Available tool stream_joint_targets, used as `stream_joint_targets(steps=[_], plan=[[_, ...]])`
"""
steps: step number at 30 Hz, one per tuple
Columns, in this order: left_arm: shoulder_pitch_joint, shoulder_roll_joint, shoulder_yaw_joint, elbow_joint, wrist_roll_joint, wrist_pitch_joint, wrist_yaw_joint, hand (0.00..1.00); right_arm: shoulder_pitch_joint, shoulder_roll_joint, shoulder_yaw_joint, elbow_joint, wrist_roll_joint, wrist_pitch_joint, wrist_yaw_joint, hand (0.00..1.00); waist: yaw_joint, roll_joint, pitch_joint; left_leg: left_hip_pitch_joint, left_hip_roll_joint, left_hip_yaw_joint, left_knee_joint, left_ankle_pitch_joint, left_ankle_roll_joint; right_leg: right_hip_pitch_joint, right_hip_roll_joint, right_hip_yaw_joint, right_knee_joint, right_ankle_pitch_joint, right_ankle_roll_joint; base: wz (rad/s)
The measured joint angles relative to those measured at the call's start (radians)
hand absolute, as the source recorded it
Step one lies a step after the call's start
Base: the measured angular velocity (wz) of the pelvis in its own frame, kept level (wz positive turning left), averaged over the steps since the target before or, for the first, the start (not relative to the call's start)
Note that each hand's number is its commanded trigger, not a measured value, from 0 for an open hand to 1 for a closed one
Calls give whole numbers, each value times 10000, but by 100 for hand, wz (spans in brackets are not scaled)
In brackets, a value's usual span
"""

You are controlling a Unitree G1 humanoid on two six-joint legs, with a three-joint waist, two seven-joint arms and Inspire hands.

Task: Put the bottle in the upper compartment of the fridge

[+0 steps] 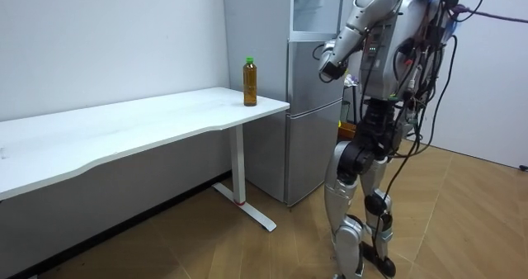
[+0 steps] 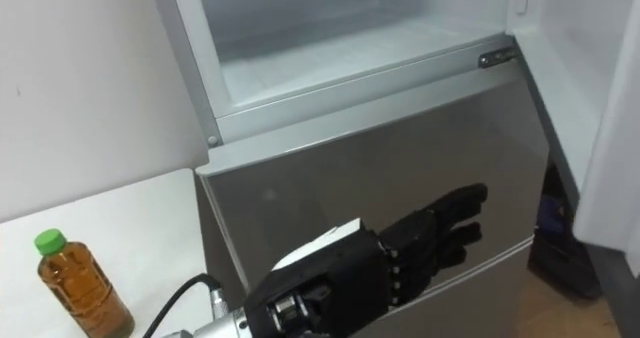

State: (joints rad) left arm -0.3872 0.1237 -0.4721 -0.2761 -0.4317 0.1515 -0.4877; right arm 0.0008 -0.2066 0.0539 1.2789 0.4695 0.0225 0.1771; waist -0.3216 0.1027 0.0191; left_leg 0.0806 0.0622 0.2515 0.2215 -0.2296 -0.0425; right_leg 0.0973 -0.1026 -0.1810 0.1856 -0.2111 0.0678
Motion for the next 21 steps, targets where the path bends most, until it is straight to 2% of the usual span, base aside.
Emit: stream_joint_targets(steps=[4,10,13,16,21], plan=[[-509,-288,-72,-130,-2,-57,1,0,159,-113,24,-13,526,-99,-103,0,-37,46,-31,51,13,134,3,0,0,-90,8,217,39,3,-3,-16],[-644,-317,-214,-195,549,-93,65,0,270,-282,23,48,714,-149,-346,0,-80,39,-32,35,49,477,9,0,0,-199,22,409,50,37,-7,-11],[-969,-317,-276,-184,849,-92,65,0,269,-281,28,78,707,-153,-314,0,-177,14,-15,-2,101,506,-7,-3,-3,-268,71,451,40,90,-21,-4],[-1247,-343,-441,-156,1213,-92,172,0,250,-306,72,80,714,-172,-269,0,-295,-17,-11,31,164,731,3,-3,-4,-292,126,586,26,114,-54,-15],[-1529,-697,-794,-153,1210,-134,174,0,238,-317,348,74,717,-193,-223,0,-383,-14,-10,71,307,1091,24,-6,-9,-456,283,959,30,197,-147,-23]])
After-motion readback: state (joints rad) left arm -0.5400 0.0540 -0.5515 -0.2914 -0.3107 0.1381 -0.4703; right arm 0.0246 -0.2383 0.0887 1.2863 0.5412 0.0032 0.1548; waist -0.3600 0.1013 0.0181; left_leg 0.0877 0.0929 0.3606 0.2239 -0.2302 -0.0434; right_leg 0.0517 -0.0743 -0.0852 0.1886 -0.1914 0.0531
